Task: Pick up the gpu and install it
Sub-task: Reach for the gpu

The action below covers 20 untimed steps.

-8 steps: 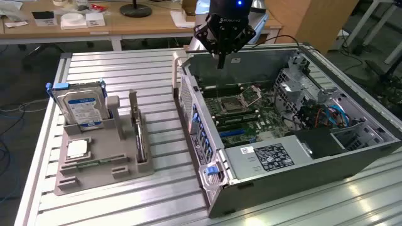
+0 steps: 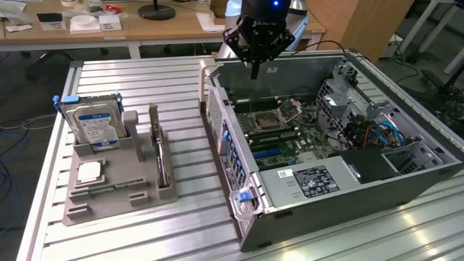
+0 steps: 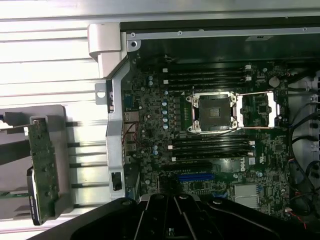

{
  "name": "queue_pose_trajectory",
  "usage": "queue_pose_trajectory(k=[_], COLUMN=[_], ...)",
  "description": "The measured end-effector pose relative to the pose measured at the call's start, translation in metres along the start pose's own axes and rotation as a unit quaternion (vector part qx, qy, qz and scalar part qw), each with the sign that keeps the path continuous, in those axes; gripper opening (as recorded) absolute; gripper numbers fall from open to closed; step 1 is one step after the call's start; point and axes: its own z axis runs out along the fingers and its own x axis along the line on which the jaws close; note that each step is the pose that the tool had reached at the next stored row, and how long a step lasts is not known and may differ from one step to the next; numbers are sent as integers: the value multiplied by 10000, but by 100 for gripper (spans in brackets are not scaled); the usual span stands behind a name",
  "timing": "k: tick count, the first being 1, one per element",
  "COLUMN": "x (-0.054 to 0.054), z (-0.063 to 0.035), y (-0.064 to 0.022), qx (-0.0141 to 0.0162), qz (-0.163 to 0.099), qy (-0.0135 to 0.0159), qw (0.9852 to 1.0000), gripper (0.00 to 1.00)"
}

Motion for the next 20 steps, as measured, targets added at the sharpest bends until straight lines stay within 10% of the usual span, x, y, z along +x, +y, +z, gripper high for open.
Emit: queue_pose_trajectory(k=[20], x=[258], z=[-7], y=[-19], qx=[1], qz=[0], qy=[0], qw=[10000], gripper=[11])
